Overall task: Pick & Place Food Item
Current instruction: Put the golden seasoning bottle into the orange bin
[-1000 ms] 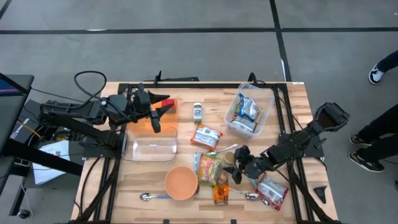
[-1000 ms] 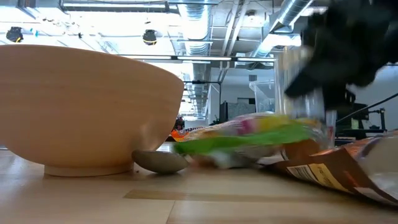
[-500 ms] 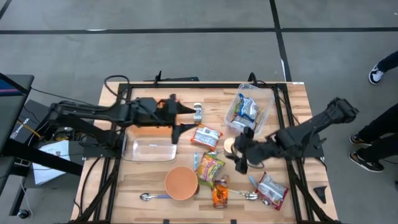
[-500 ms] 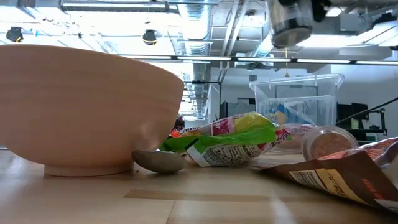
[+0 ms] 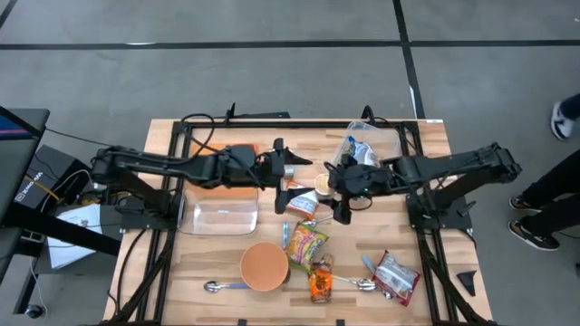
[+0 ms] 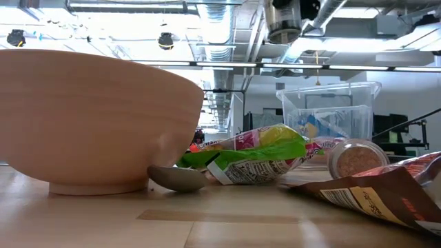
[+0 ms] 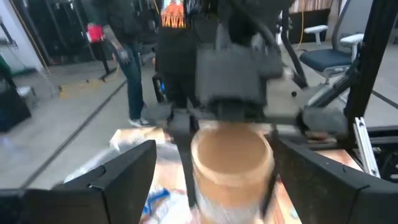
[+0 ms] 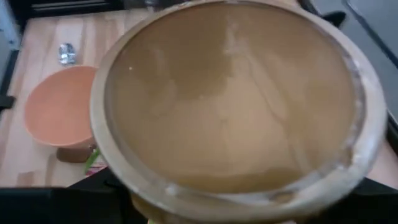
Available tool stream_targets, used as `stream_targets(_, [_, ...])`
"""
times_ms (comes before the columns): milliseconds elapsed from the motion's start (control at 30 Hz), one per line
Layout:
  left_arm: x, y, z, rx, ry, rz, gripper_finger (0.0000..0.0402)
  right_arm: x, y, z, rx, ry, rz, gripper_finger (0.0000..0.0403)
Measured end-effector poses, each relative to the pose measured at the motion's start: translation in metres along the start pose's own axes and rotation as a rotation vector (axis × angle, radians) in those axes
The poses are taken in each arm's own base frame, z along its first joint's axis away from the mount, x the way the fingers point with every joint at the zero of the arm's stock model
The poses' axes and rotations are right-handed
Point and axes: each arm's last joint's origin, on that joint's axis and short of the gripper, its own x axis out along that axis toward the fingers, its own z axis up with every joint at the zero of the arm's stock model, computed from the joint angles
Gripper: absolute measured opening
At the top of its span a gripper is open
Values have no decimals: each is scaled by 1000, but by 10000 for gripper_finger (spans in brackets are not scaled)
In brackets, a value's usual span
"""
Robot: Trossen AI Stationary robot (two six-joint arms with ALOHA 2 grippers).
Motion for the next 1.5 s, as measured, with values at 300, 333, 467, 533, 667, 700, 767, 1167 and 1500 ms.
stream_targets(300, [3, -1, 2, -85, 10, -39, 335, 14, 6, 27, -127, 4, 61, 276])
stream_targets(333, [2, -2, 2, -100, 24, -57, 339, 15, 6, 30, -133, 2, 62, 276])
stream_targets(467, [-1, -10, -1, -115, 70, -103, 352, 20, 1, 33, -166, 27, 81, 276])
stream_targets(533, [-2, -14, -3, -102, 92, -102, 354, 20, -2, 36, -165, 21, 99, 276])
stream_targets(667, [-2, -20, -4, -24, 112, -50, 350, 20, -7, 38, -160, 11, 121, 276])
stream_targets(700, [-2, -19, -5, -17, 114, -28, 348, 21, -7, 38, -159, 13, 127, 276])
stream_targets(767, [-2, -18, -4, -20, 103, -26, 345, 21, -7, 38, -160, 12, 136, 276])
stream_targets(1167, [6, -12, -10, -30, 110, -61, 340, 21, -10, 40, -175, -2, 160, 276])
stream_targets(1500, [9, -10, -9, -37, 73, -51, 270, 22, -14, 41, -164, -9, 173, 276])
